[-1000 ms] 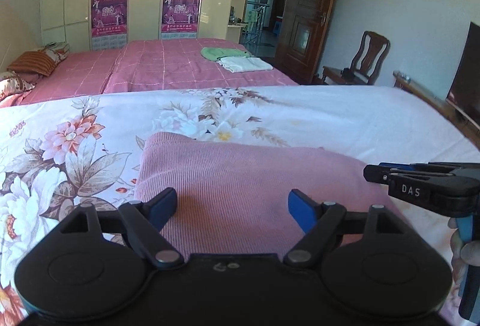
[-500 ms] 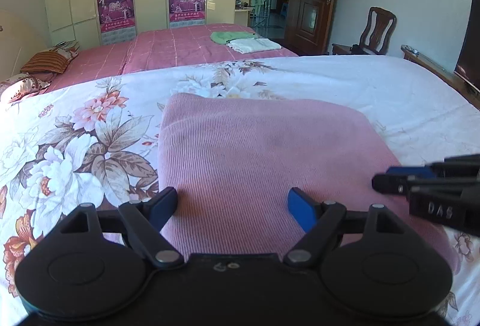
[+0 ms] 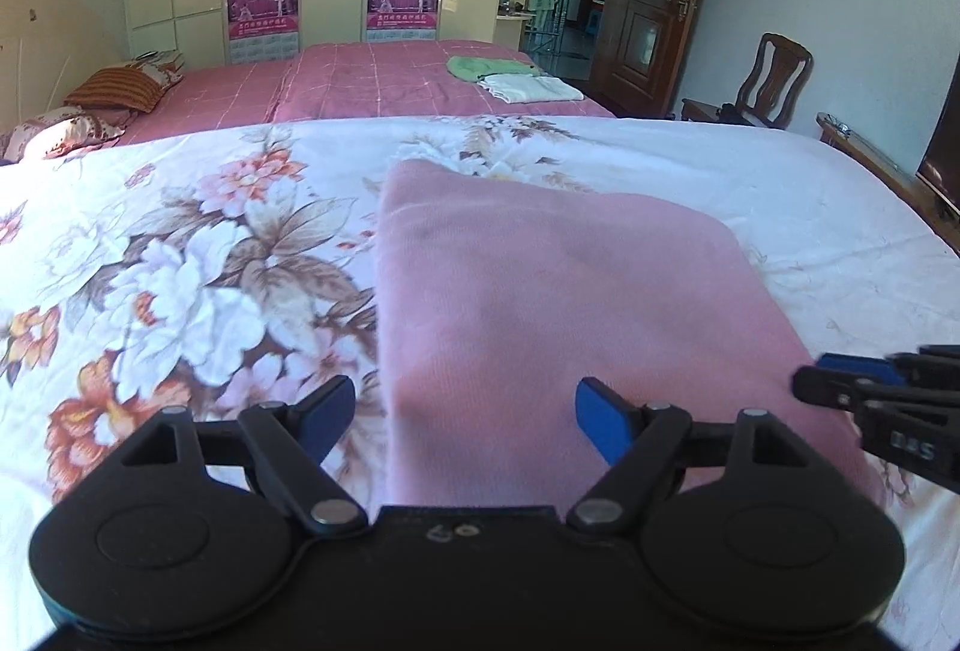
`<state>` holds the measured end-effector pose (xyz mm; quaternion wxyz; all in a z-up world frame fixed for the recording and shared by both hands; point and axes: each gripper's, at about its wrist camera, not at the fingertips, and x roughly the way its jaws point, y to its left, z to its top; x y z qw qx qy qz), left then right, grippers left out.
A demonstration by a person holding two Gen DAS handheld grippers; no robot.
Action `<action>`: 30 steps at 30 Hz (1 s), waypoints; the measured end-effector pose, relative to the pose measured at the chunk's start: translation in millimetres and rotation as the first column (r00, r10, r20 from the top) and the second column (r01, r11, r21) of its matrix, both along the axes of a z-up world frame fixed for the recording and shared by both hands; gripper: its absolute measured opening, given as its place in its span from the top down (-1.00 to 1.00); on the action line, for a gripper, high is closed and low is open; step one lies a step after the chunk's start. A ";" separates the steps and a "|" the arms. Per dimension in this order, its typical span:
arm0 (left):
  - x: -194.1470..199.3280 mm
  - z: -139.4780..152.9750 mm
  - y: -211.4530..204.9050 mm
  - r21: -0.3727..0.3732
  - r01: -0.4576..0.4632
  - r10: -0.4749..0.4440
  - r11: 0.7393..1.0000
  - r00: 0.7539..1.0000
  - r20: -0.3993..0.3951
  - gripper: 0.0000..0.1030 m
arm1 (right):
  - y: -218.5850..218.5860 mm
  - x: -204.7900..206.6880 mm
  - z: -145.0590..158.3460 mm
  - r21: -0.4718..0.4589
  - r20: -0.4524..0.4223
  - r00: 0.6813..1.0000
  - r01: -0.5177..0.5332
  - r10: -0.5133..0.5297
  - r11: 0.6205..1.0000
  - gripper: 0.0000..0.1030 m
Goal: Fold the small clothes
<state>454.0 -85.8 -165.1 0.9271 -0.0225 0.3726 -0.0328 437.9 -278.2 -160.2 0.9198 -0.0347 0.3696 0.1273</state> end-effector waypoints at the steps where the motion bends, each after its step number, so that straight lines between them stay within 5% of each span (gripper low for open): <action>1: -2.2 -1.6 2.9 -0.001 -0.001 0.001 1.000 1.000 -0.005 -0.54 | -1.6 -6.8 0.5 -0.006 0.001 1.000 -0.001 0.001 1.000 0.70; 4: -7.7 -8.1 4.9 -0.015 0.000 0.000 1.000 1.000 -0.023 -0.54 | -6.4 -22.4 -2.0 -0.012 -0.026 1.000 0.012 -0.012 1.000 0.62; 6: -9.5 -11.1 2.4 -0.029 0.008 -0.009 1.000 0.999 -0.033 -0.53 | -10.4 -30.8 -6.4 -0.012 -0.037 0.999 0.032 -0.033 0.999 -0.01; 8: -9.6 -14.6 -0.2 -0.047 0.015 -0.017 0.999 0.999 -0.050 -0.53 | -11.7 -34.3 -11.7 0.001 -0.057 0.998 0.028 -0.027 1.000 0.01; 11: -10.0 -18.4 -1.1 -0.069 0.008 -0.013 0.998 0.998 -0.061 -0.53 | -13.8 -38.9 -15.1 0.032 -0.074 0.996 0.047 -0.044 0.998 0.55; 17: -12.4 -20.9 -5.0 -0.069 0.014 -0.018 0.998 0.998 -0.067 -0.54 | -13.9 -38.4 -14.5 0.022 -0.090 0.995 0.035 -0.033 0.999 0.89; 20: -16.5 -15.1 -6.4 -0.093 0.022 -0.028 0.995 0.998 -0.061 -0.51 | -31.9 -37.8 4.4 0.055 -0.042 0.996 0.079 -0.077 0.995 0.90; 23: -17.7 -18.7 -13.6 -0.072 0.029 -0.034 0.997 0.997 -0.069 -0.53 | -33.9 -29.2 -15.0 0.015 -0.152 0.988 0.042 -0.039 0.999 0.90; 27: -17.9 -28.8 -8.1 -0.104 0.022 -0.034 0.994 0.993 -0.114 -0.59 | -37.3 -28.9 -10.4 0.054 -0.158 0.987 0.052 -0.042 0.997 0.87; 28: -17.9 -27.3 -8.2 -0.100 0.026 -0.038 0.995 0.993 -0.115 -0.59 | -39.8 -28.4 -7.6 0.071 -0.163 0.986 0.053 -0.041 0.996 0.82; 30: -16.7 -23.1 -7.9 -0.098 0.027 -0.039 0.995 0.992 -0.116 -0.55 | -43.8 -29.5 3.0 0.091 -0.143 0.989 0.059 -0.046 0.994 0.41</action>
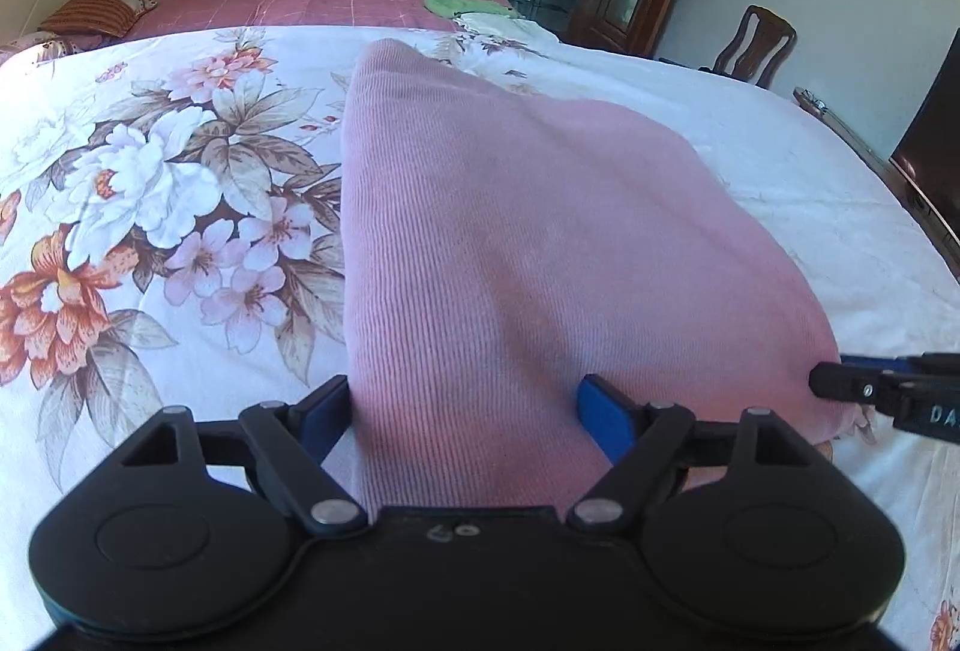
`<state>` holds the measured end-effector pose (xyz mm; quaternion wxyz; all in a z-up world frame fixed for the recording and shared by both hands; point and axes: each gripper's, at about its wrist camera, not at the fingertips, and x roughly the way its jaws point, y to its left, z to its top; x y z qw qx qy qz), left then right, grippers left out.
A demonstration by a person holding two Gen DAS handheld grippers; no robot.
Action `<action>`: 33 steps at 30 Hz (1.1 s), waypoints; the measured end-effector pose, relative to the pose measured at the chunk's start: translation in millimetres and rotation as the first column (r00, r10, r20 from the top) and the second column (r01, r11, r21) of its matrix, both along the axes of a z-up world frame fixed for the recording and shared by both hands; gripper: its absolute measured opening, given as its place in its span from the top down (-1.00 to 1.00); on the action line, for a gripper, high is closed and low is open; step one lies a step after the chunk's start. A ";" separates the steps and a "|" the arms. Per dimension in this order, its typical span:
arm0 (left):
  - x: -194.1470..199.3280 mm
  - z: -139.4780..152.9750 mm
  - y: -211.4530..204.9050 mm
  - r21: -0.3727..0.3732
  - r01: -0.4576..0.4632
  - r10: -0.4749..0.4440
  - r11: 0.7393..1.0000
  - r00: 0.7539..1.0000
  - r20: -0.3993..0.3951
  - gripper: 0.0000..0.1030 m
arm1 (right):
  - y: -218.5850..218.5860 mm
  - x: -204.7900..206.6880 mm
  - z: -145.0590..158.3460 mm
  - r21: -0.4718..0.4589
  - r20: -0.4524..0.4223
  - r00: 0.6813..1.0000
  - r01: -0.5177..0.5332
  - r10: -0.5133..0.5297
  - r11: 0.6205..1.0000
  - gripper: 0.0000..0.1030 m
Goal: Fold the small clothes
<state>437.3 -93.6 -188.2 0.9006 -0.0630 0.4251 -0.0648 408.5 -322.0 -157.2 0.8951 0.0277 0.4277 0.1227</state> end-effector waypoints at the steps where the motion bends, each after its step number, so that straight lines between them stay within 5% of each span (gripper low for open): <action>1: 0.8 2.6 0.3 -0.003 -0.004 0.004 1.000 1.000 -0.001 -0.55 | -0.2 -0.2 5.2 0.003 0.018 1.000 0.002 -0.002 1.000 0.33; 2: 1.5 6.2 1.0 -0.009 -0.009 0.009 1.000 1.000 0.003 -0.55 | 0.3 -0.1 11.4 0.012 0.037 0.999 0.003 -0.004 1.000 0.20; 7: 5.6 27.5 2.4 -0.008 -0.034 0.035 0.999 0.995 0.093 -0.54 | 15.6 14.1 32.4 0.020 0.156 0.987 0.020 -0.023 1.000 0.21; 9: 13.5 31.1 -2.1 0.007 -0.022 0.021 1.000 0.993 0.114 -0.53 | 28.3 23.4 32.4 0.017 0.178 0.984 -0.005 0.002 1.000 0.56; 14: 37.6 12.6 -8.8 0.055 -0.041 0.037 0.998 0.996 0.081 -0.55 | 50.3 51.5 3.9 -0.050 0.134 0.990 -0.028 0.034 0.998 0.67; 18: 40.9 0.9 2.2 -0.014 -0.070 0.071 0.997 0.997 0.039 -0.62 | 42.4 62.8 -20.7 -0.099 0.096 0.995 -0.005 0.015 0.995 0.97; 20: 40.8 2.8 4.1 -0.020 -0.070 0.070 0.997 0.997 0.032 -0.62 | 44.4 62.1 -19.7 -0.117 0.101 0.995 -0.014 0.026 0.993 0.97; 25: 43.1 13.8 4.7 0.001 -0.058 0.058 0.998 0.997 0.047 -0.62 | 34.1 62.1 -8.9 -0.027 0.090 0.996 -0.006 0.008 1.000 0.95; 28: 49.4 15.3 8.4 -0.006 -0.079 0.080 0.997 0.996 0.032 -0.64 | 29.8 64.0 0.8 0.022 0.096 0.995 -0.006 0.003 1.000 0.51; 30: 53.2 15.2 12.3 -0.017 -0.092 0.093 0.996 0.995 0.026 -0.65 | 28.0 66.7 5.9 0.022 0.112 0.994 0.009 -0.012 1.000 -0.11; 33: 58.9 13.1 15.2 -0.012 -0.089 0.090 0.996 0.996 0.023 -0.67 | 24.2 73.9 4.3 0.013 0.105 0.994 0.011 -0.013 1.000 -0.11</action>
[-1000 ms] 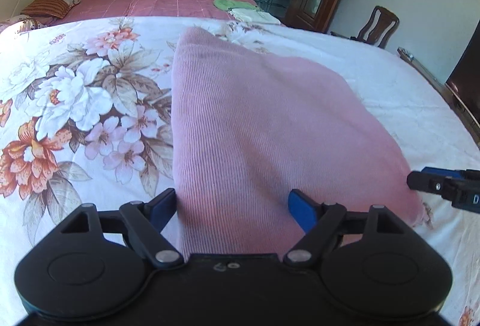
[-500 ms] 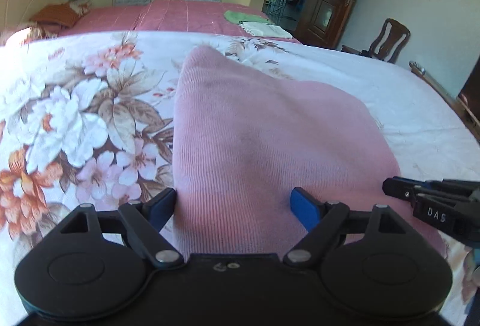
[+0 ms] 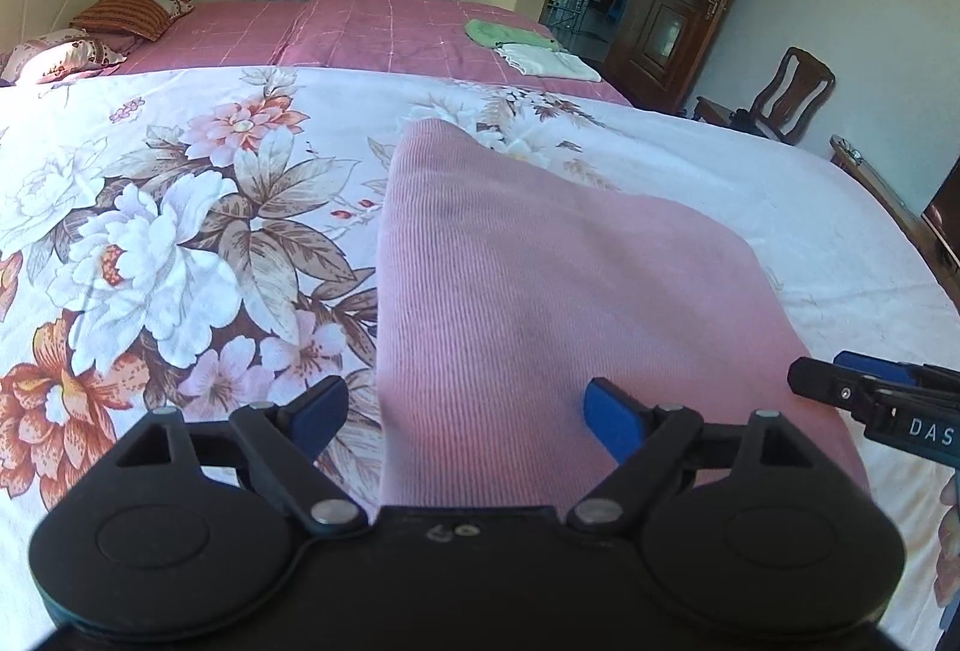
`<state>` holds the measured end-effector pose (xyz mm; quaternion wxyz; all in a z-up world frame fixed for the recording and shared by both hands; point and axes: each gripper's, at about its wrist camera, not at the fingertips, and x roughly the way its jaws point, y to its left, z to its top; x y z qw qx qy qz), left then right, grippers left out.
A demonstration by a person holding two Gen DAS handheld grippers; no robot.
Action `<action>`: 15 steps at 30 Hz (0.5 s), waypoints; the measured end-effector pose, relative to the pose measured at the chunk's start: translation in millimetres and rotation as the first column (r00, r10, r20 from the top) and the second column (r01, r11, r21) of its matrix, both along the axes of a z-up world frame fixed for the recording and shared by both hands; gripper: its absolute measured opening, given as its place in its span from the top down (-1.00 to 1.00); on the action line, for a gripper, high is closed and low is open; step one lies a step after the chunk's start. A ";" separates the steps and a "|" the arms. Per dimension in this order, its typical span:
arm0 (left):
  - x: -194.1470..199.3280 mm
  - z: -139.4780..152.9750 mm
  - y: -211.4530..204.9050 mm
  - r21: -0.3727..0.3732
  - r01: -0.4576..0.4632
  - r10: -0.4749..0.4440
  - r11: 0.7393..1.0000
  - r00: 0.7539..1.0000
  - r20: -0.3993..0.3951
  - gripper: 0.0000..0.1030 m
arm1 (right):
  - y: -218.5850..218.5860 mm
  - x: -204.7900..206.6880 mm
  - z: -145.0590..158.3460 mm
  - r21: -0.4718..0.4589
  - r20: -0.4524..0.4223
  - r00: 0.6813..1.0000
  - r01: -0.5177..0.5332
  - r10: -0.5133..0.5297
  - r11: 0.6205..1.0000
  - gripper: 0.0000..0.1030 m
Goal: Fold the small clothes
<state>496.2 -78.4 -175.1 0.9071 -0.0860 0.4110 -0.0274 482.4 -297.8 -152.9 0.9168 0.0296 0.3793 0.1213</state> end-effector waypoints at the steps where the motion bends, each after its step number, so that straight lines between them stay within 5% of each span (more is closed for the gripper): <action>1: 1.6 -1.4 0.6 -0.003 0.006 -0.006 1.000 1.000 -0.003 -0.68 | -2.6 3.7 -3.1 0.008 -0.017 1.000 0.003 -0.002 1.000 -0.11; 10: 18.2 -19.3 8.8 -0.116 0.041 -0.046 0.992 0.998 -0.039 -0.65 | -34.3 28.6 -32.4 0.222 -0.158 0.987 0.058 -0.023 0.973 -0.11; 13: 20.1 -22.5 9.1 -0.165 0.056 -0.063 0.985 0.997 -0.038 -0.45 | -41.5 33.9 -35.8 0.293 -0.175 0.985 0.053 -0.001 0.955 -0.10; 15: 19.5 -21.6 9.4 -0.180 0.060 -0.068 0.982 0.997 -0.037 -0.27 | -42.1 35.6 -35.6 0.305 -0.185 0.983 0.044 0.013 0.951 0.14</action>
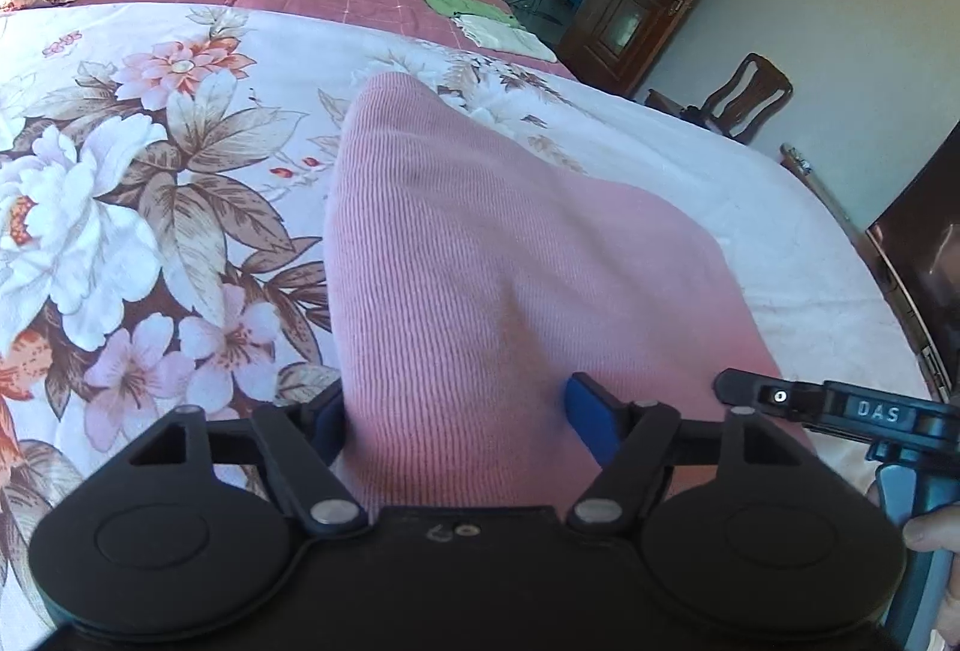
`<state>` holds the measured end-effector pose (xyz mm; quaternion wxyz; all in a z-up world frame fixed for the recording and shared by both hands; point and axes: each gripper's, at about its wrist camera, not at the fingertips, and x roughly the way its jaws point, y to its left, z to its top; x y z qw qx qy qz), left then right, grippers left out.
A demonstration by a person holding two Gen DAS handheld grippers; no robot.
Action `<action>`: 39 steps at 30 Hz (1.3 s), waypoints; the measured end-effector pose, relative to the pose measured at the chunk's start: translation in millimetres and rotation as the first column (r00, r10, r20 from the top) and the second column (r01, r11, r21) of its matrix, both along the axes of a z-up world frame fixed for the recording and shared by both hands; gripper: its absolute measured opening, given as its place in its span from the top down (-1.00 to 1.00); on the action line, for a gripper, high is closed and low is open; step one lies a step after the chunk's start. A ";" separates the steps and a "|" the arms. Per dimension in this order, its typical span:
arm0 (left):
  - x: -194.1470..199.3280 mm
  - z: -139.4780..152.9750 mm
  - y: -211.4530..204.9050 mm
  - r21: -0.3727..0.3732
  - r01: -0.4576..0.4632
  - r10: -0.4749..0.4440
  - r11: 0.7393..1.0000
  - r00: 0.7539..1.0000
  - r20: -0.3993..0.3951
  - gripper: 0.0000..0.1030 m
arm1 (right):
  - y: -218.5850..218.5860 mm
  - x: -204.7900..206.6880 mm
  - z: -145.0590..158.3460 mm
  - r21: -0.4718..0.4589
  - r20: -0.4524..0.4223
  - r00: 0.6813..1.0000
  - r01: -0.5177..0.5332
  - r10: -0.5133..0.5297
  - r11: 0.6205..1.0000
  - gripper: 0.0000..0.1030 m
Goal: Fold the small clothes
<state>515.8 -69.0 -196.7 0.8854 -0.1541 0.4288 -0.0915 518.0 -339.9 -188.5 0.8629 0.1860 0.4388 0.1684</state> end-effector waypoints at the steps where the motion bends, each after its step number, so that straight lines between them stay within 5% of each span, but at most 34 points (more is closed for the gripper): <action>1: -1.4 2.5 0.2 -0.009 0.001 -0.001 1.000 1.000 0.002 -0.18 | -1.8 0.0 -0.1 0.039 -0.022 1.000 -0.006 0.007 0.999 0.27; 2: -3.0 4.9 -0.5 -0.010 0.005 -0.005 1.000 1.000 0.007 -0.02 | -3.5 0.0 -1.3 0.082 -0.046 0.999 -0.008 0.012 0.997 0.51; 7: -1.7 4.8 -5.3 0.017 -0.004 0.004 1.000 1.000 0.019 0.09 | 5.1 0.7 -0.8 0.046 -0.025 1.000 -0.010 0.011 0.999 0.51; 11: -7.5 20.2 -6.6 0.013 -0.023 0.022 1.000 0.999 0.048 0.38 | 10.5 -12.7 14.7 0.040 0.026 1.000 0.000 -0.001 0.999 0.58; 22: -39.0 69.3 11.0 -0.010 -0.005 0.007 1.000 0.989 0.146 0.43 | 50.7 -40.6 72.7 0.095 0.121 0.991 -0.068 0.056 0.993 0.58; 29: -73.8 96.1 87.0 0.013 -0.071 0.067 0.997 0.981 0.184 0.43 | 130.5 -53.9 93.5 0.126 0.152 0.979 -0.159 0.139 0.979 0.58; 39: -113.4 106.3 242.3 0.067 -0.147 0.132 0.987 0.973 0.189 0.43 | 299.3 -65.5 82.7 0.181 0.134 0.970 -0.226 0.204 0.957 0.59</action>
